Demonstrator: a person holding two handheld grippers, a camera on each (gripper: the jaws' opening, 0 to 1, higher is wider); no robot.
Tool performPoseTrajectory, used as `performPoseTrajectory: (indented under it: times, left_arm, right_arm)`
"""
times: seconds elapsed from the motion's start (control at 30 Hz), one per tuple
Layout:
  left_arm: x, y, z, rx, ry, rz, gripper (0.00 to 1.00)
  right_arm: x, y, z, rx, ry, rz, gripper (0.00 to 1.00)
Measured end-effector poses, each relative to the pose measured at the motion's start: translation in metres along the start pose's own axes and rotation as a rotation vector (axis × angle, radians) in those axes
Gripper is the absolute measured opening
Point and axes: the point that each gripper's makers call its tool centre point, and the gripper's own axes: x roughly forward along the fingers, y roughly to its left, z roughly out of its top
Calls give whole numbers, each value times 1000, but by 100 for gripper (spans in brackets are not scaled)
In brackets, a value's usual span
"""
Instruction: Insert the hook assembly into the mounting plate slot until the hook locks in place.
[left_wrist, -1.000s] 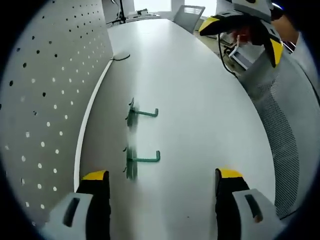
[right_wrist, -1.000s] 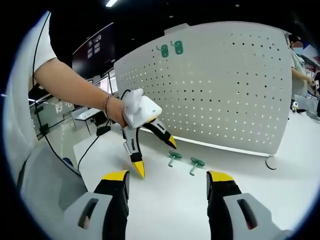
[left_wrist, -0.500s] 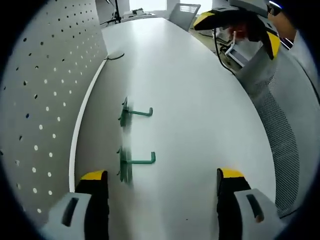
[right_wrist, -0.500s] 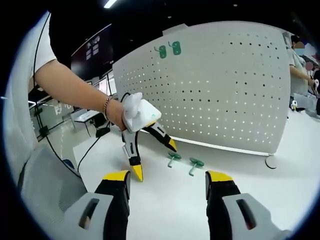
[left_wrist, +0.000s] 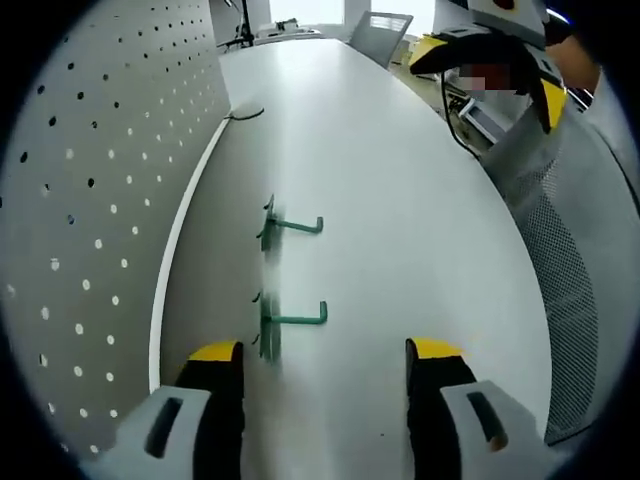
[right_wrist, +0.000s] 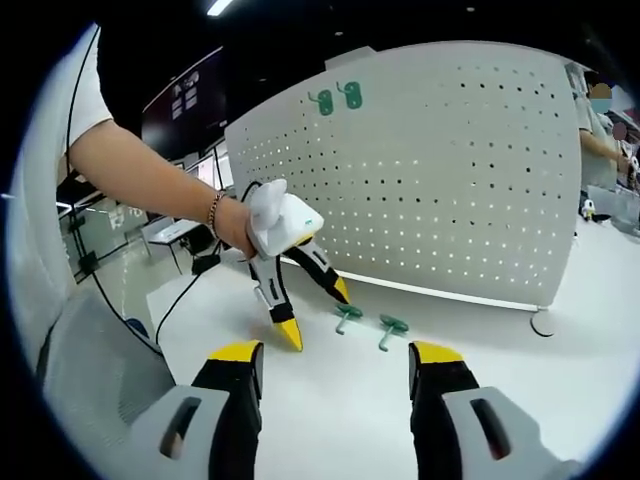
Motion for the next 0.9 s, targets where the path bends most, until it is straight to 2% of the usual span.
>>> performPoseTrajectory:
  times: [0.9]
  left_arm:
    - [-2, 32, 3, -139, -16, 100, 27]
  right_arm:
    - [0, -1, 2, 9, -12, -8, 58]
